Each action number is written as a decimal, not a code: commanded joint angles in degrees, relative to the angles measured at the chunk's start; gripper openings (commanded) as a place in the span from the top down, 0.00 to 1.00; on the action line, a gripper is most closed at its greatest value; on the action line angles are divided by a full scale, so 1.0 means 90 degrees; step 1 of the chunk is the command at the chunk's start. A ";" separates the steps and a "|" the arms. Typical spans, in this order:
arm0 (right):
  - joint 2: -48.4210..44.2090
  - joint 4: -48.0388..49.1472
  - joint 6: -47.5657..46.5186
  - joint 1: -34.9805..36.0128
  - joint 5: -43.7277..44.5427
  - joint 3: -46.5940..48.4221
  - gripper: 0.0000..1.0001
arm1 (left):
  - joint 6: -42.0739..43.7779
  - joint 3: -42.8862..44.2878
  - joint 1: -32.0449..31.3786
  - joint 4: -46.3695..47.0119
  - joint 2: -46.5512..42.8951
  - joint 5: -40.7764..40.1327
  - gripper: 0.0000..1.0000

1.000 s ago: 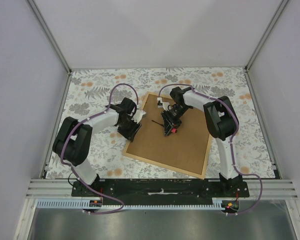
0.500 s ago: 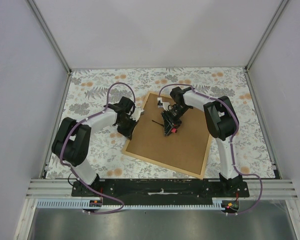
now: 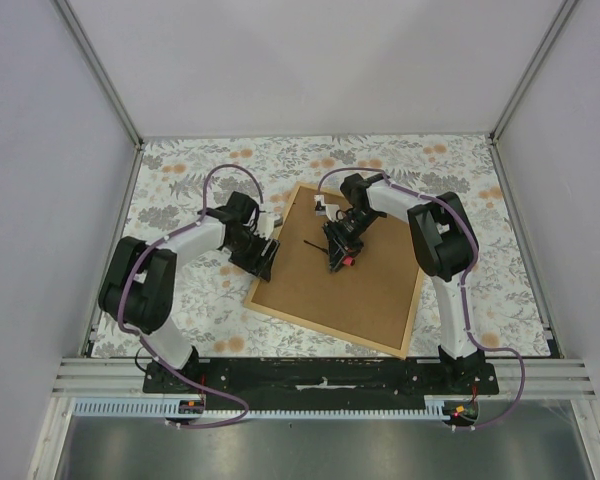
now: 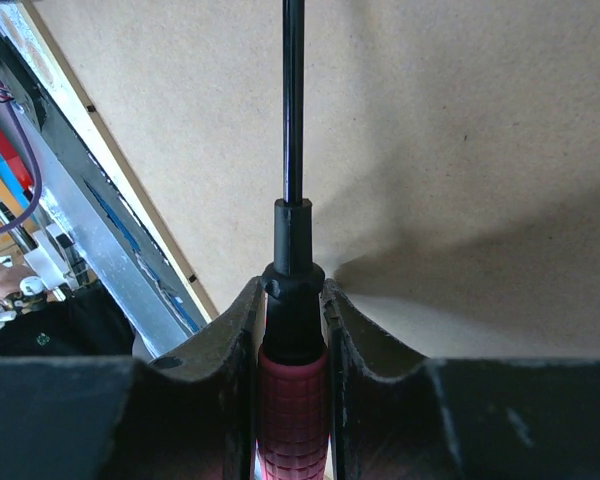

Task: Take the photo out of the frame
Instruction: Adjust the screwdriver.

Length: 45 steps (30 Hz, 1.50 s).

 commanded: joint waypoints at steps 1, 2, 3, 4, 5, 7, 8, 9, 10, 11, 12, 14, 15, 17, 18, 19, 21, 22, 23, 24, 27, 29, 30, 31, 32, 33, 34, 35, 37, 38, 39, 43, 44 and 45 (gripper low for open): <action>-0.0549 -0.0086 -0.0208 -0.0028 -0.0117 0.0197 1.00 | 0.0170 0.0390 0.0258 0.0068 -0.0379 0.0351 0.18; -0.0588 -0.0115 -0.0227 -0.0066 -0.0098 0.0284 1.00 | 0.0170 0.0556 0.0346 0.0087 -0.0389 0.0361 0.13; -0.0627 -0.0154 -0.0266 -0.0077 -0.0059 0.0372 1.00 | 0.0160 0.0732 0.0386 0.0117 -0.0350 0.0351 0.12; -0.0656 -0.0164 -0.0276 -0.0115 -0.0001 0.0460 1.00 | 0.0151 0.0888 0.0396 0.0165 -0.0263 0.0312 0.11; -0.0656 -0.0174 -0.0286 -0.0145 0.0068 0.0586 1.00 | 0.0141 0.1073 0.0396 0.0224 -0.0117 0.0263 0.11; -0.0579 -0.0242 -0.0276 -0.0242 0.0127 0.0830 1.00 | 0.0083 0.1454 0.0396 0.0283 0.0331 0.0282 0.09; -0.0501 -0.0291 -0.0276 -0.0281 0.0127 0.0986 1.00 | 0.0044 0.1669 0.0396 0.0302 0.0653 0.0273 0.09; -0.0404 -0.0359 -0.0286 -0.0330 0.0117 0.1123 1.00 | 0.0014 0.1883 0.0396 0.0360 0.0907 0.0273 0.09; -0.0296 -0.0456 -0.0305 -0.0360 0.0078 0.1318 1.00 | -0.0015 0.2079 0.0406 0.0429 0.1181 0.0273 0.09; -0.0198 -0.0525 -0.0325 -0.0389 0.0001 0.1446 1.00 | -0.0044 0.2255 0.0396 0.0487 0.1415 0.0292 0.09; -0.0043 -0.0613 -0.0335 -0.0428 -0.0058 0.1650 1.00 | -0.0074 0.2431 0.0386 0.0507 0.1688 0.0341 0.10; 0.0269 -0.0749 -0.0316 -0.0496 -0.0136 0.2080 1.00 | -0.0132 0.2792 0.0396 0.0517 0.2128 0.0516 0.16; 0.0465 -0.0837 -0.0296 -0.0535 -0.0204 0.2362 1.00 | -0.0162 0.2949 0.0386 0.0508 0.2314 0.0614 0.17; 0.0865 -0.1081 -0.0238 -0.0613 -0.0332 0.2909 1.00 | -0.0201 0.3242 0.0396 0.0488 0.2637 0.0722 0.23; 0.1041 -0.1189 -0.0228 -0.0614 -0.0400 0.3202 1.00 | -0.0230 0.3349 0.0396 0.0507 0.2764 0.0722 0.25; 0.1197 -0.1296 -0.0237 -0.0633 -0.0429 0.3417 1.00 | -0.0240 0.3447 0.0396 0.0498 0.2881 0.0722 0.31; 0.1326 -0.1375 -0.0266 -0.0633 -0.0488 0.3488 1.00 | -0.0279 0.3516 0.0396 0.0478 0.3009 0.0780 0.43; 0.1297 -0.1366 -0.0305 -0.0643 -0.0517 0.3420 1.00 | -0.0308 0.3497 0.0386 0.0478 0.3009 0.0839 0.53; 0.1248 -0.1356 -0.0344 -0.0643 -0.0527 0.3313 1.00 | -0.0328 0.3429 0.0386 0.0459 0.3000 0.0926 0.57; 0.1161 -0.1336 -0.0374 -0.0653 -0.0547 0.3187 1.00 | -0.0338 0.3293 0.0377 0.0430 0.2942 0.0946 0.65; 0.0800 -0.1210 -0.0384 -0.0682 -0.0567 0.2631 1.00 | -0.0367 0.2737 0.0279 0.0449 0.2649 0.0753 0.85; 0.0459 -0.1015 -0.0296 -0.0731 -0.0508 0.2220 1.00 | -0.0406 0.2269 0.0182 0.0488 0.2376 0.0606 0.98; 0.0292 -0.0946 -0.0267 -0.0741 -0.0479 0.2006 1.00 | -0.0435 0.1986 0.0133 0.0517 0.2191 0.0479 0.98; 0.0136 -0.0859 -0.0238 -0.0750 -0.0392 0.1839 1.00 | -0.0435 0.1732 0.0074 0.0527 0.2025 0.0352 0.98; -0.0039 -0.0780 -0.0218 -0.0760 -0.0352 0.1644 1.00 | -0.0474 0.1517 0.0054 0.0527 0.1888 0.0274 0.98; -0.0215 -0.0702 -0.0218 -0.0770 -0.0332 0.1449 1.00 | -0.0513 0.1225 0.0035 0.0537 0.1712 0.0263 0.98; -0.0352 -0.0624 -0.0198 -0.0789 -0.0303 0.1273 1.00 | -0.0542 0.0980 0.0035 0.0527 0.1575 0.0263 0.98; -0.0528 -0.0565 -0.0189 -0.0790 -0.0283 0.1049 1.00 | -0.0543 0.0774 0.0025 0.0537 0.1448 0.0292 0.98; -0.0782 -0.0448 -0.0169 -0.0809 -0.0245 0.0794 1.00 | -0.0533 0.0432 0.0035 0.0605 0.1175 0.0224 0.98; -0.0861 -0.0399 -0.0159 -0.0799 -0.0186 0.0706 1.00 | -0.0485 0.0363 0.0054 0.0634 0.1009 0.0108 0.96; -0.0910 -0.0399 -0.0159 -0.0809 -0.0128 0.0666 1.00 | -0.0455 0.0401 0.0093 0.0654 0.0862 0.0010 0.89; -0.1163 -0.0408 -0.0110 -0.0809 -0.0107 0.0568 1.00 | -0.0552 0.0966 0.0376 0.0596 0.0325 0.0213 0.42; -0.1251 -0.0437 -0.0130 -0.0809 -0.0175 0.0529 1.00 | -0.0553 0.1209 0.0415 0.0566 0.0160 0.0243 0.31; -0.1368 -0.0486 -0.0169 -0.0799 -0.0234 0.0500 1.00 | -0.0533 0.1425 0.0435 0.0556 0.0003 0.0311 0.21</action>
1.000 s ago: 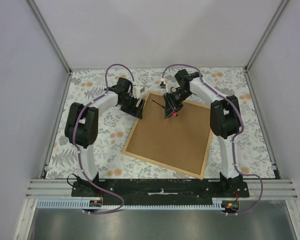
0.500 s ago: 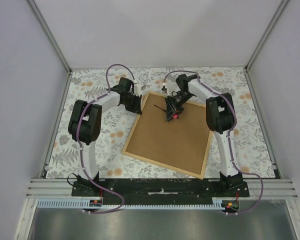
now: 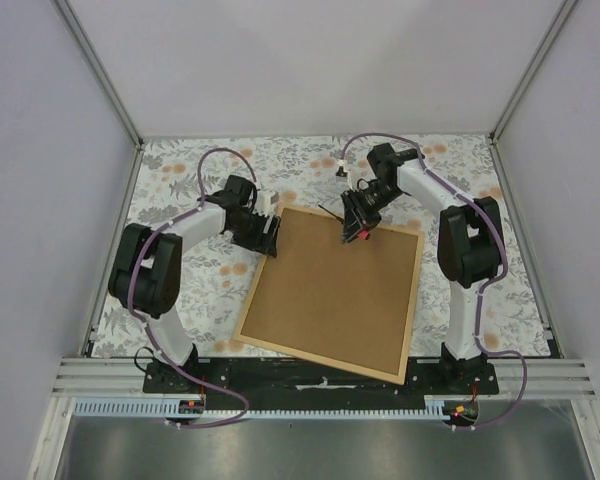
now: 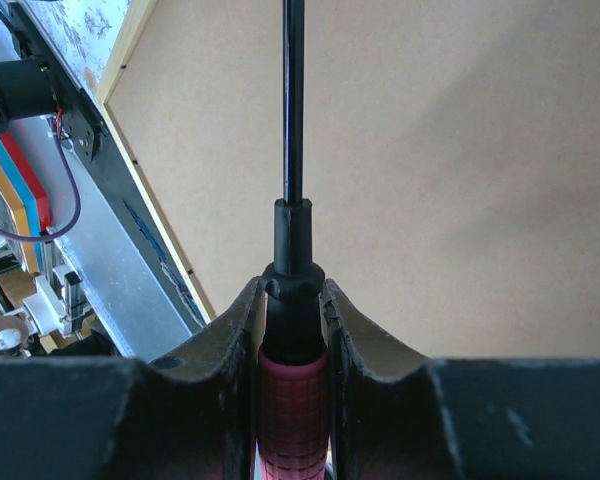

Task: Take the photo out of the frame
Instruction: Adjust the screwdriver.

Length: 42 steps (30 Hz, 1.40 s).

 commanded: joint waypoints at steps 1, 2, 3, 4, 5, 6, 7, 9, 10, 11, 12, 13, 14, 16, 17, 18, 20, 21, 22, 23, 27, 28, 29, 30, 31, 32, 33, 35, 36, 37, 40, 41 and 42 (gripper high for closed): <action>-0.0570 -0.0061 -0.0088 0.0029 -0.0200 -0.0139 1.00 | 0.0195 0.0962 0.0119 -0.0359 -0.0930 0.0418 0.12; -0.0677 -0.0198 -0.0225 0.0058 -0.0327 -0.0129 1.00 | 0.0283 0.1187 0.0119 -0.0359 -0.1087 0.0700 0.11; -0.0765 -0.0383 -0.0419 0.0097 -0.0502 -0.0129 1.00 | 0.0419 0.1508 0.0119 -0.0456 -0.1194 0.1235 0.10; -0.0872 -0.0520 -0.0595 0.0155 -0.0649 -0.0197 1.00 | 0.0546 0.1801 0.0110 -0.0592 -0.1244 0.1762 0.10; -0.0989 -0.0579 -0.0790 0.0195 -0.0805 -0.0294 1.00 | 0.0702 0.2171 0.0100 -0.0719 -0.1273 0.2183 0.09; -0.1107 -0.0677 -0.0957 0.0282 -0.0932 -0.0421 1.00 | 0.0849 0.2494 0.0081 -0.0895 -0.1254 0.2593 0.09; -0.1205 -0.0745 -0.1171 0.0351 -0.1040 -0.0567 1.00 | 0.1034 0.2768 0.0022 -0.1138 -0.1196 0.2858 0.09; -0.1361 -0.0794 -0.1368 0.0487 -0.1128 -0.0763 1.00 | 0.1483 0.3305 -0.0211 -0.1674 -0.1002 0.3056 0.08; -0.1410 -0.0814 -0.1436 0.0556 -0.1177 -0.0812 1.00 | 0.1785 0.3559 -0.0387 -0.1929 -0.0894 0.2950 0.08; -0.1459 -0.0843 -0.1476 0.0595 -0.1216 -0.0823 1.00 | 0.1962 0.3736 -0.0582 -0.2164 -0.0787 0.2785 0.08; -0.1498 -0.0873 -0.1524 0.0624 -0.1226 -0.0813 1.00 | 0.2166 0.3873 -0.0787 -0.2359 -0.0669 0.2619 0.08; -0.1537 -0.0902 -0.1564 0.0644 -0.1255 -0.0803 1.00 | 0.2236 0.3942 -0.0992 -0.2477 -0.0572 0.2424 0.07; -0.1576 -0.0941 -0.1622 0.0664 -0.1285 -0.0784 1.00 | 0.2247 0.3962 -0.1149 -0.2478 -0.0503 0.2306 0.07; -0.1645 -0.1029 -0.1729 0.0712 -0.1324 -0.0784 1.00 | 0.2237 0.3982 -0.1403 -0.2478 -0.0386 0.2227 0.07; -0.1722 -0.1010 -0.1740 0.0722 -0.1334 -0.0803 1.00 | 0.2256 0.4001 -0.1501 -0.2478 -0.0317 0.2139 0.07; -0.1752 -0.1019 -0.1740 0.0722 -0.1334 -0.0822 1.00 | 0.2266 0.4021 -0.1608 -0.2488 -0.0288 0.1993 0.07; -0.1830 -0.1019 -0.1749 0.0713 -0.1363 -0.0871 1.00 | 0.2422 0.4021 -0.1745 -0.2624 -0.0239 0.1894 0.06; -0.1860 -0.1019 -0.1778 0.0693 -0.1402 -0.0871 1.00 | 0.2461 0.4001 -0.1784 -0.2654 -0.0239 0.1875 0.06; -0.1889 -0.1019 -0.1798 0.0693 -0.1431 -0.0891 1.00 | 0.2462 0.3972 -0.1814 -0.2654 -0.0239 0.1865 0.06; -0.1918 -0.1048 -0.1827 0.0683 -0.1470 -0.0881 1.00 | 0.2491 0.3933 -0.1853 -0.2664 -0.0239 0.1855 0.06; -0.1987 -0.1292 -0.2120 0.0615 -0.1743 -0.0804 1.00 | 0.2608 0.3826 -0.1970 -0.2732 -0.0209 0.1748 0.06; -0.1996 -0.1389 -0.2217 0.0596 -0.1831 -0.0774 1.00 | 0.2656 0.3816 -0.2009 -0.2790 -0.0190 0.1748 0.08; -0.2006 -0.1448 -0.2257 0.0557 -0.1871 -0.0764 1.00 | 0.2686 0.3806 -0.2038 -0.2849 -0.0161 0.1806 0.11; -0.2026 -0.1449 -0.2267 0.0527 -0.1890 -0.0745 1.00 | 0.2763 0.3806 -0.2068 -0.2937 -0.0160 0.1884 0.15; -0.2035 -0.1449 -0.2286 0.0498 -0.1890 -0.0745 1.00 | 0.2832 0.3806 -0.2097 -0.2995 -0.0151 0.1971 0.21; -0.2036 -0.1459 -0.2287 0.0449 -0.1910 -0.0745 1.00 | 0.2891 0.3825 -0.2136 -0.3083 -0.0131 0.2059 0.32; -0.2036 -0.1449 -0.2287 0.0420 -0.1958 -0.0745 1.00 | 0.2940 0.3835 -0.2165 -0.3181 -0.0102 0.2118 0.48; -0.2016 -0.1449 -0.2287 0.0371 -0.2017 -0.0745 1.00 | 0.3008 0.3835 -0.2205 -0.3260 -0.0082 0.2187 0.78; -0.2006 -0.1459 -0.2296 0.0342 -0.2046 -0.0745 1.00 | 0.2999 0.3816 -0.2214 -0.3269 -0.0092 0.2216 0.90; -0.1997 -0.1449 -0.2296 0.0322 -0.2076 -0.0745 1.00 | 0.2970 0.3796 -0.2215 -0.3269 -0.0082 0.2236 0.98; -0.1928 -0.1439 -0.2287 0.0225 -0.2309 -0.0686 0.86 | 0.2668 0.3689 -0.2214 -0.2988 -0.0102 0.2275 0.98; -0.1909 -0.1391 -0.2258 0.0166 -0.2436 -0.0676 0.79 | 0.2454 0.3582 -0.2186 -0.2774 -0.0150 0.2294 0.98; -0.1947 -0.1284 -0.2170 0.0069 -0.2611 -0.0705 0.71 | 0.2239 0.3446 -0.2166 -0.2520 -0.0218 0.2324 0.98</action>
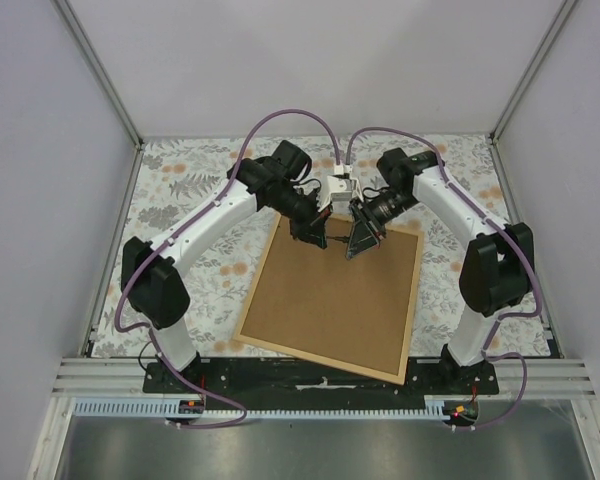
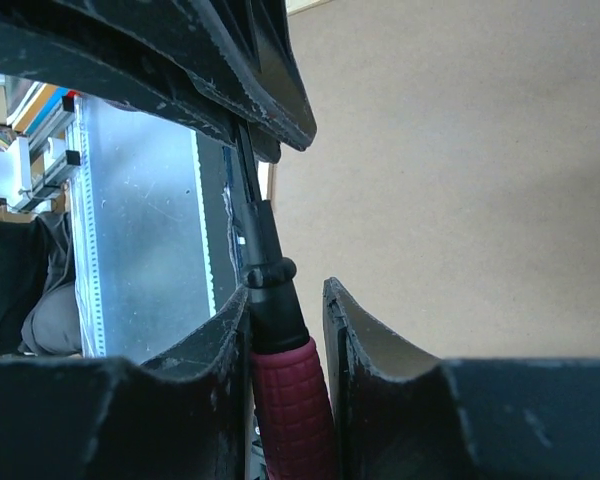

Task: Take the photo out of the frame
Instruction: Adjust the screwdriver.

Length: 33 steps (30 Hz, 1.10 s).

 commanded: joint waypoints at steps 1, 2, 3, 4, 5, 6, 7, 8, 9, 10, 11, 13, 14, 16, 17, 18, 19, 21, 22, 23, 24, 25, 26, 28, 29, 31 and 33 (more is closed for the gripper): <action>-0.0204 0.0224 0.0924 -0.0281 -0.1046 0.0113 0.66 | -0.1125 -0.0474 -0.0017 0.1151 -0.0168 -0.0151 0.98; -0.0272 0.0477 0.1147 -0.0389 -0.1222 -0.0023 0.62 | -0.1321 -0.0640 0.0022 0.1357 -0.0217 -0.0054 0.98; -0.0340 0.0693 0.1295 -0.0467 -0.1359 -0.0150 0.59 | -0.1507 -0.0739 0.0052 0.1533 -0.0256 0.0044 0.98; -0.0409 0.0985 0.1451 -0.0545 -0.1495 -0.0257 0.57 | -0.1702 -0.0894 0.0120 0.1766 -0.0285 0.0142 0.98; -0.0477 0.1220 0.1626 -0.0623 -0.1613 -0.0413 0.55 | -0.1907 -0.1012 0.0198 0.1943 -0.0344 0.0259 0.98; -0.0526 0.1454 0.1812 -0.0672 -0.1720 -0.0521 0.53 | -0.2122 -0.1129 0.0276 0.2148 -0.0383 0.0318 0.98; -0.0584 0.1679 0.1968 -0.0702 -0.1818 -0.0628 0.52 | -0.2259 -0.1227 0.0344 0.2304 -0.0412 0.0435 0.98; -0.0614 0.1845 0.2096 -0.0712 -0.1896 -0.0726 0.51 | -0.2377 -0.1286 0.0413 0.2412 -0.0432 0.0513 0.98; -0.0643 0.2031 0.2252 -0.0712 -0.1975 -0.0834 0.50 | -0.2446 -0.1325 0.0442 0.2491 -0.0451 0.0581 0.98; -0.0653 0.2197 0.2369 -0.0702 -0.2053 -0.0912 0.48 | -0.2504 -0.1345 0.0481 0.2540 -0.0471 0.0631 0.98; -0.0644 0.2286 0.2448 -0.0702 -0.2111 -0.0961 0.47 | -0.2544 -0.1374 0.0491 0.2598 -0.0500 0.0660 0.98; -0.0595 0.2306 0.2439 -0.0702 -0.2219 -0.0971 0.44 | -0.2660 -0.1501 0.0540 0.2774 -0.0559 0.0748 0.98; -0.0575 0.2306 0.2400 -0.0712 -0.2248 -0.1000 0.43 | -0.2709 -0.1550 0.0560 0.2823 -0.0598 0.0787 0.98; -0.0546 0.2306 0.2332 -0.0702 -0.2278 -0.1049 0.42 | -0.2739 -0.1618 0.0628 0.2892 -0.0647 0.0904 0.98; -0.0517 0.2306 0.2312 -0.0702 -0.2259 -0.1059 0.42 | -0.2759 -0.1647 0.0648 0.2921 -0.0686 0.0972 0.98; -0.0478 0.2306 0.2283 -0.0702 -0.2239 -0.1069 0.42 | -0.2788 -0.1677 0.0677 0.2931 -0.0705 0.1040 0.98; -0.0458 0.2306 0.2273 -0.0702 -0.2229 -0.1069 0.42 | -0.2778 -0.1706 0.0687 0.2950 -0.0734 0.1119 0.98; -0.0390 0.2296 0.2253 -0.0702 -0.2288 -0.1059 0.43 | -0.2817 -0.1755 0.0726 0.3018 -0.0803 0.1177 0.98; -0.0332 0.2287 0.2205 -0.0702 -0.2317 -0.1040 0.46 | -0.2837 -0.1804 0.0755 0.3057 -0.0871 0.1323 0.98; -0.0302 0.2296 0.2195 -0.0722 -0.2307 -0.1040 0.46 | -0.2827 -0.1804 0.0755 0.3058 -0.0891 0.1373 0.98; -0.0273 0.2287 0.2195 -0.0731 -0.2336 -0.1040 0.47 | -0.2827 -0.1833 0.0755 0.3058 -0.0910 0.1431 0.98; -0.0244 0.2277 0.2185 -0.0770 -0.2366 -0.1030 0.48 | -0.2827 -0.1853 0.0755 0.3067 -0.0920 0.1461 0.98; -0.0214 0.2277 0.2195 -0.0800 -0.2443 -0.1020 0.51 | -0.2837 -0.1853 0.0755 0.3077 -0.0920 0.1471 0.98; -0.0165 0.2257 0.2195 -0.0858 -0.2600 -0.1001 0.54 | -0.2847 -0.1882 0.0755 0.3097 -0.0940 0.1510 0.98; -0.0165 0.2248 0.2185 -0.0878 -0.2658 -0.1001 0.55 | -0.2866 -0.1872 0.0746 0.3107 -0.0950 0.1500 0.98; -0.0165 0.2238 0.2185 -0.0897 -0.2669 -0.1000 0.56 | -0.2876 -0.1902 0.0746 0.3136 -0.0959 0.1510 0.98; -0.0165 0.2247 0.2195 -0.0897 -0.2756 -0.0981 0.57 | -0.2876 -0.1911 0.0755 0.3136 -0.0930 0.1568 0.98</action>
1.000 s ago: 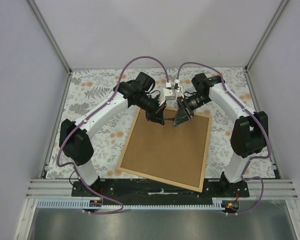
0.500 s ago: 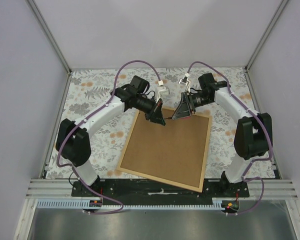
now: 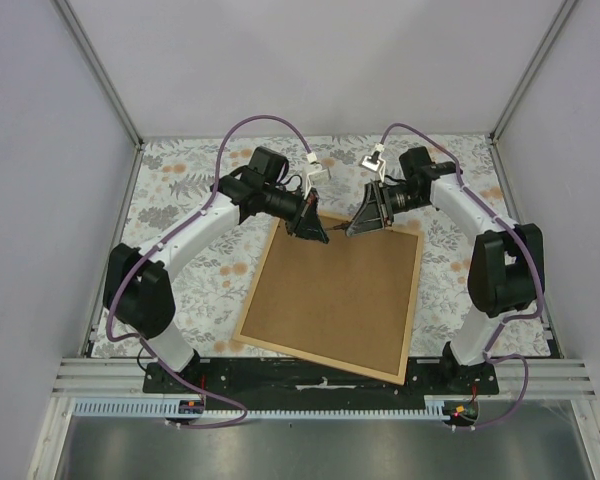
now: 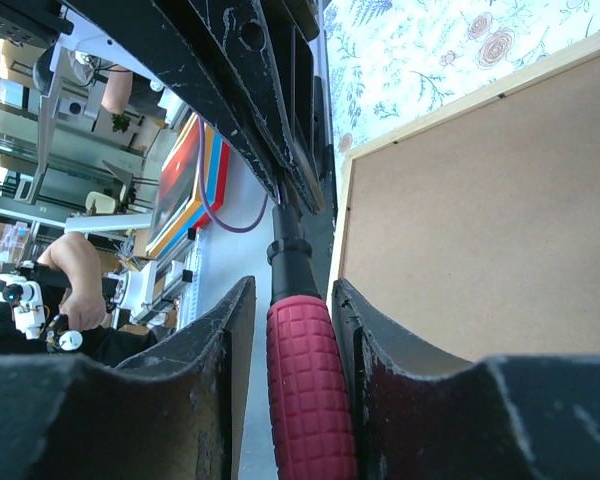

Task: Take the photo out of the frame
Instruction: Adjust the screwdriver.

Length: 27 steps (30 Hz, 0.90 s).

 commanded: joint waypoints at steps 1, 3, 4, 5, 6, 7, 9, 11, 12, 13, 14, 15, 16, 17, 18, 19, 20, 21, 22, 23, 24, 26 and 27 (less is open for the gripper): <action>0.0007 -0.0145 0.0055 -0.0033 -0.0536 0.0039 0.57 | -0.0212 -0.0051 0.0058 0.0338 -0.0199 0.0167 0.98; -0.0012 -0.0135 0.0075 -0.0033 -0.0644 0.0068 0.57 | -0.0202 -0.0071 0.0049 0.0348 -0.0189 0.0196 0.98; -0.0022 -0.0135 0.0075 -0.0033 -0.0654 0.0088 0.56 | -0.0212 -0.0080 0.0058 0.0338 -0.0180 0.0187 0.98; -0.0003 -0.0135 0.0084 -0.0033 -0.0674 0.0107 0.56 | -0.0231 -0.0071 0.0049 0.0348 -0.0170 0.0206 0.98; 0.0017 -0.0125 0.0094 -0.0043 -0.0684 0.0136 0.56 | -0.0231 -0.0080 0.0048 0.0338 -0.0160 0.0226 0.98; 0.0056 -0.0125 0.0114 -0.0033 -0.0703 0.0156 0.56 | -0.0241 -0.0081 0.0048 0.0348 -0.0160 0.0226 0.98; 0.0134 -0.0125 0.0172 -0.0033 -0.0713 0.0205 0.58 | -0.0251 -0.0081 0.0039 0.0348 -0.0141 0.0255 0.98; 0.0231 -0.0116 0.0221 -0.0023 -0.0694 0.0263 0.63 | -0.0251 -0.0071 0.0019 0.0368 -0.0121 0.0265 0.98; 0.0280 -0.0115 0.0250 -0.0023 -0.0694 0.0293 0.67 | -0.0251 -0.0071 0.0010 0.0368 -0.0121 0.0275 0.98; 0.0339 -0.0115 0.0279 -0.0033 -0.0694 0.0322 0.71 | -0.0241 -0.0061 -0.0010 0.0368 -0.0121 0.0284 0.98; 0.0368 -0.0115 0.0299 -0.0033 -0.0703 0.0332 0.74 | -0.0241 -0.0071 -0.0020 0.0368 -0.0111 0.0294 0.98; 0.0398 -0.0115 0.0319 -0.0023 -0.0713 0.0361 0.76 | -0.0231 -0.0071 -0.0030 0.0358 -0.0121 0.0314 0.98; 0.0417 -0.0115 0.0338 -0.0033 -0.0742 0.0371 0.78 | -0.0222 -0.0061 -0.0049 0.0358 -0.0111 0.0304 0.98; 0.0427 -0.0125 0.0338 -0.0023 -0.0771 0.0390 0.77 | -0.0202 -0.0071 -0.0049 0.0348 -0.0101 0.0314 0.98; 0.0427 -0.0116 0.0338 -0.0004 -0.0810 0.0390 0.75 | -0.0173 -0.0061 -0.0049 0.0319 -0.0101 0.0304 0.98; 0.0437 -0.0106 0.0358 -0.0013 -0.0811 0.0410 0.73 | -0.0153 -0.0071 -0.0049 0.0299 -0.0101 0.0304 0.98; 0.0437 -0.0106 0.0377 -0.0013 -0.0811 0.0429 0.68 | -0.0144 -0.0071 -0.0049 0.0299 -0.0101 0.0304 0.98; 0.0437 -0.0115 0.0377 -0.0023 -0.0811 0.0430 0.66 | -0.0143 -0.0051 -0.0059 0.0290 -0.0092 0.0294 0.98; 0.0447 -0.0115 0.0387 -0.0023 -0.0811 0.0439 0.66 | -0.0153 -0.0061 -0.0059 0.0289 -0.0092 0.0304 0.98; 0.0466 -0.0115 0.0387 -0.0013 -0.0811 0.0439 0.66 | -0.0153 -0.0051 -0.0069 0.0289 -0.0072 0.0304 0.98; 0.0476 -0.0115 0.0397 -0.0013 -0.0820 0.0449 0.72 | -0.0144 -0.0051 -0.0069 0.0289 -0.0062 0.0304 0.98; 0.0505 -0.0106 0.0426 -0.0013 -0.0801 0.0459 0.95 | -0.0134 -0.0041 -0.0069 0.0280 -0.0062 0.0285 0.98; 0.0515 -0.0106 0.0455 -0.0013 -0.0791 0.0469 1.00 | -0.0143 -0.0041 -0.0069 0.0260 -0.0062 0.0236 0.98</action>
